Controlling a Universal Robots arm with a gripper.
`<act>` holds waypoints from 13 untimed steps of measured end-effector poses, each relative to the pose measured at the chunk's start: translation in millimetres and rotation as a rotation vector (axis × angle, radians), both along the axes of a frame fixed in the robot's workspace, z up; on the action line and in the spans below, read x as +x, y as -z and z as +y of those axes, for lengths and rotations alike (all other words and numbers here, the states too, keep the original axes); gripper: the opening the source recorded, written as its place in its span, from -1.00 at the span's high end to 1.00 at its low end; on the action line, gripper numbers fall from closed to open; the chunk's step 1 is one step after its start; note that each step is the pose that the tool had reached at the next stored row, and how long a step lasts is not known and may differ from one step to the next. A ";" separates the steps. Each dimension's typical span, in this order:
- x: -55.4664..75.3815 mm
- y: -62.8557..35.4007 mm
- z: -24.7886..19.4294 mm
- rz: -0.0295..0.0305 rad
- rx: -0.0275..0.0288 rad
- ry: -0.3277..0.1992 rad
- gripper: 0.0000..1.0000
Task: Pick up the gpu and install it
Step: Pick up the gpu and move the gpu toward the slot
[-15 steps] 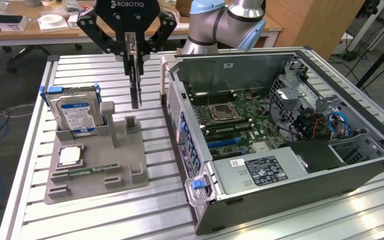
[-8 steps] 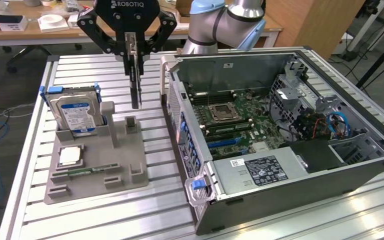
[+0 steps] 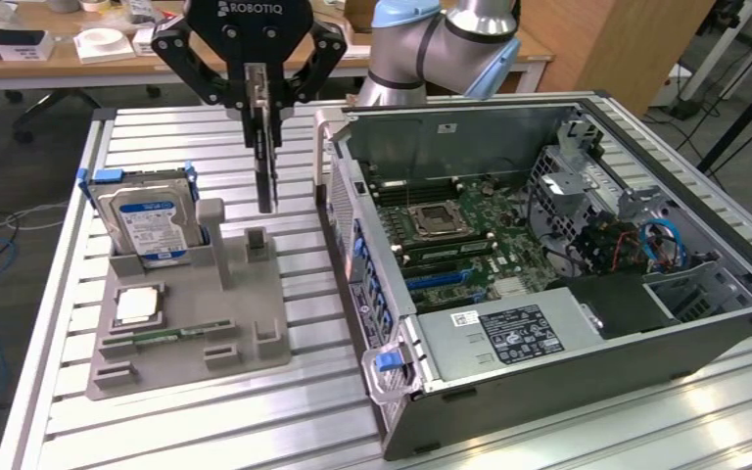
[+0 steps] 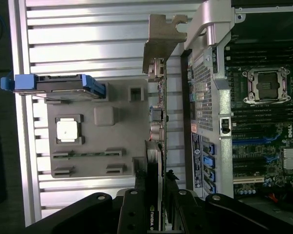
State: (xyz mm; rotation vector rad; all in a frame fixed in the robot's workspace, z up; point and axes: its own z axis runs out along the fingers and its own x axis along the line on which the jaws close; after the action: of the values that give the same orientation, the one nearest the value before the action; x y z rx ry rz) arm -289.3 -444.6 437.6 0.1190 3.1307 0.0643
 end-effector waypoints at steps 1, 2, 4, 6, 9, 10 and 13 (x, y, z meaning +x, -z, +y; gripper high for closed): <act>0.4 0.0 0.0 0.0000 0.0001 0.000 0.47; 0.7 0.0 0.0 0.0000 0.0000 0.000 0.47; 1.4 0.1 0.0 0.0000 0.0001 0.000 0.47; 2.1 0.1 0.0 0.0000 0.0000 0.000 0.47; 3.0 0.1 0.0 0.0000 0.0000 0.000 0.47; 3.5 0.1 0.0 0.0000 0.0000 0.000 0.47; 4.8 0.1 0.0 0.0000 0.0000 0.000 0.47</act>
State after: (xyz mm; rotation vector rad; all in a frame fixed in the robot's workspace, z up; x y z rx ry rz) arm -284.4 -444.6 437.5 0.1189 3.1308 0.0643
